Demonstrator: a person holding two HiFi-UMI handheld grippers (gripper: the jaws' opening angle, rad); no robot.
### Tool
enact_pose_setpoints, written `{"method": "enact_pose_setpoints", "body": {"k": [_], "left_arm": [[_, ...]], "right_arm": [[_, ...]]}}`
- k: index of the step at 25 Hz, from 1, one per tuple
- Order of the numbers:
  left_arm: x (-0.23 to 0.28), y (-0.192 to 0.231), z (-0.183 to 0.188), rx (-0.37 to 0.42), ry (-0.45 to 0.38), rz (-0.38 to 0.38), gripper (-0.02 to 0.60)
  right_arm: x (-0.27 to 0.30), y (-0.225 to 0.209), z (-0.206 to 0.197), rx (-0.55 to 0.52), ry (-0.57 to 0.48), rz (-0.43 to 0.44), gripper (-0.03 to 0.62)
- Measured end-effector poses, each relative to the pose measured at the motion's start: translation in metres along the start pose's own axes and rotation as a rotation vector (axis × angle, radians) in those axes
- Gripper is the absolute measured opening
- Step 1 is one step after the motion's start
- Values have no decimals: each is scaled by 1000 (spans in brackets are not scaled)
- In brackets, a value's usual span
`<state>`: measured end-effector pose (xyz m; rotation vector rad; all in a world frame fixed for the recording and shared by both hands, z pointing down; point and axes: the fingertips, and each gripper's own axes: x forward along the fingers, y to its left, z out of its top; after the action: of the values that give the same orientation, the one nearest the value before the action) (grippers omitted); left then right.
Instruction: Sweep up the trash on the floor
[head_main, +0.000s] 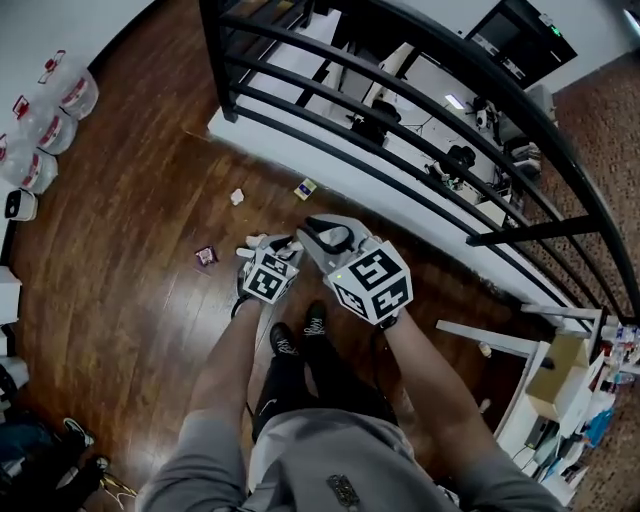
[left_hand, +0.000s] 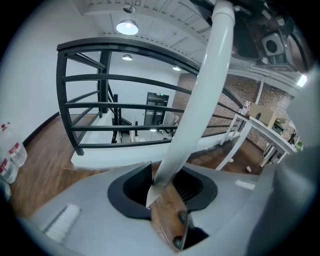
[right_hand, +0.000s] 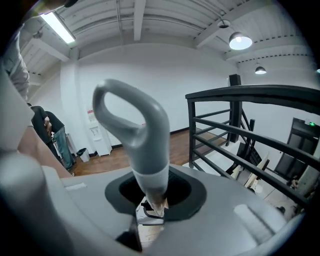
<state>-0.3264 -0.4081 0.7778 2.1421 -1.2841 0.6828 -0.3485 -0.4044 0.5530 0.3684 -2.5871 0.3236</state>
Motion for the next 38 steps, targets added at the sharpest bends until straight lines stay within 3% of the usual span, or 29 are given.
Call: {"method": "enact_pose_setpoints", "body": {"k": [8, 13, 19, 23, 26, 31, 38], "left_arm": [[-22, 22, 10, -50, 22, 67, 115], [-65, 52, -20, -114, 65, 150, 115], [-94, 93, -72, -93, 153, 139, 115], [-88, 123, -103, -51, 216, 65, 118], [-76, 144, -106, -19, 220, 2, 123], [-39, 151, -76, 79, 205, -124, 124], [17, 101, -20, 232, 180, -294, 130]], "right_arm": [[15, -24, 33, 74, -106, 103, 67], [50, 7, 45, 85, -94, 215, 67], [101, 45, 32, 109, -25, 231, 66], [139, 49, 12, 169, 36, 178, 66], [159, 39, 10, 187, 55, 100, 66], [158, 0, 14, 200, 55, -55, 66], [91, -61, 0, 305, 17, -270, 66]]}}
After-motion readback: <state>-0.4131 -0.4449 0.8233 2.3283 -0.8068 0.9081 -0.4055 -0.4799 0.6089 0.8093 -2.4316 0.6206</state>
